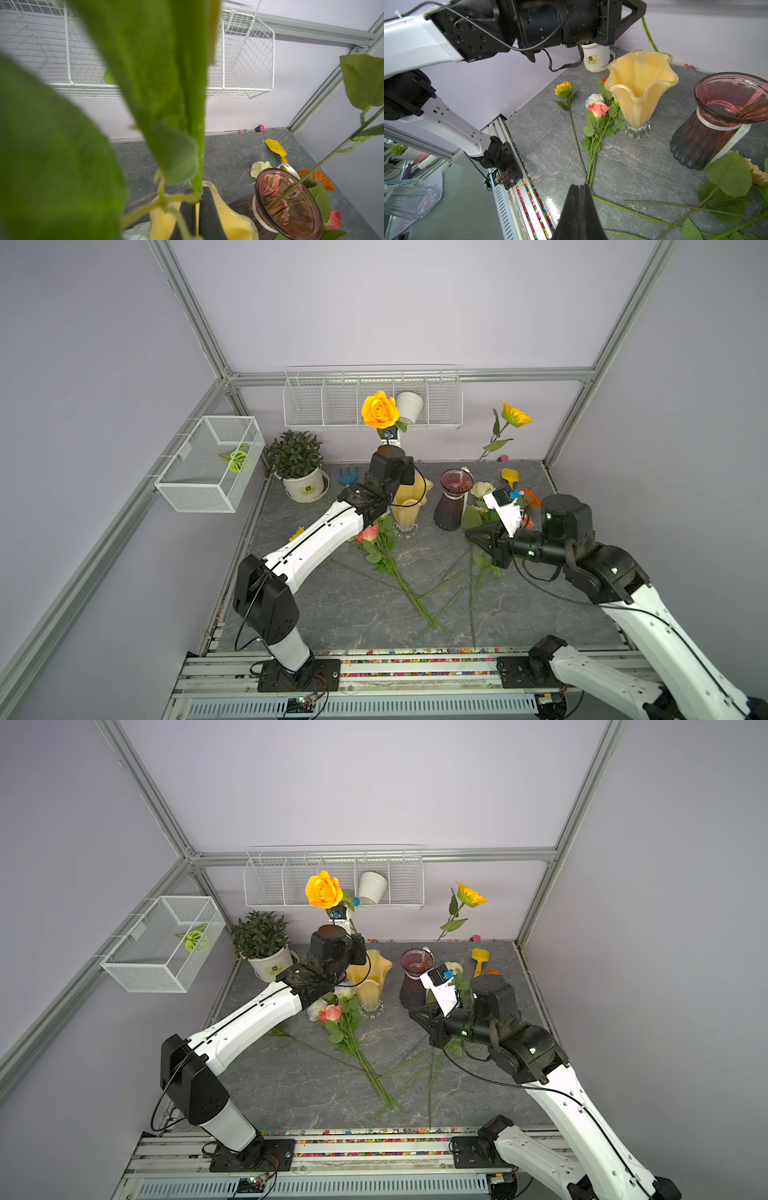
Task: Arrange the flowers in different vases according to their variety
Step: Insert the flower into the vase.
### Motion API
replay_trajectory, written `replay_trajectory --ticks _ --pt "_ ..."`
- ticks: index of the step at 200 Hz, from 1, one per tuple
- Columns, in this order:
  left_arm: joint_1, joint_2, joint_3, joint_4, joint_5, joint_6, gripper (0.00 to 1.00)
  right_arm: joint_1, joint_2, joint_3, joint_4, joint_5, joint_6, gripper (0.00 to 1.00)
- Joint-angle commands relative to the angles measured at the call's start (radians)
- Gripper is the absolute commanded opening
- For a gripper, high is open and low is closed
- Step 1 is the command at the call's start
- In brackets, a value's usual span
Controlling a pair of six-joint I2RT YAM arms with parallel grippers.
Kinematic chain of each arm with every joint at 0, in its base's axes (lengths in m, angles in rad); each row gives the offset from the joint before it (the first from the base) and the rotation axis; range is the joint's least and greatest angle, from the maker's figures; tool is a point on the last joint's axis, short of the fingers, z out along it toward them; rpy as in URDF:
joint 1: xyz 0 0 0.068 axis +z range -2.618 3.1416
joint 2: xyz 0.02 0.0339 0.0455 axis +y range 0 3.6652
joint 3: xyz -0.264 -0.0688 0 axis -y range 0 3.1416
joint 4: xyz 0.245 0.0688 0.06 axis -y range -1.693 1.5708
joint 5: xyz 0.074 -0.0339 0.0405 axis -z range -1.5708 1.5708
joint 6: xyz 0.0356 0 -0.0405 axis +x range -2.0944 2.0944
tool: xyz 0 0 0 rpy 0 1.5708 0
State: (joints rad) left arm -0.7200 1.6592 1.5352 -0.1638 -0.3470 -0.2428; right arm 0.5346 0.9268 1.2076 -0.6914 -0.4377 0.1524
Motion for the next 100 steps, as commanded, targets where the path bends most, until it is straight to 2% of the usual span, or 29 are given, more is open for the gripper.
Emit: replay_trajectory --ticks 1,33,100 --pt "-0.007 -0.081 -0.019 0.033 0.019 0.013 0.0 0.001 -0.015 -0.019 0.01 0.017 0.016 0.0" --pt "-0.007 -0.129 0.038 0.03 -0.005 0.053 0.0 0.001 -0.015 -0.041 0.032 0.021 0.026 0.0" --pt "-0.015 -0.234 0.033 0.014 -0.017 0.072 0.0 0.001 -0.002 -0.052 0.048 0.018 0.029 0.0"
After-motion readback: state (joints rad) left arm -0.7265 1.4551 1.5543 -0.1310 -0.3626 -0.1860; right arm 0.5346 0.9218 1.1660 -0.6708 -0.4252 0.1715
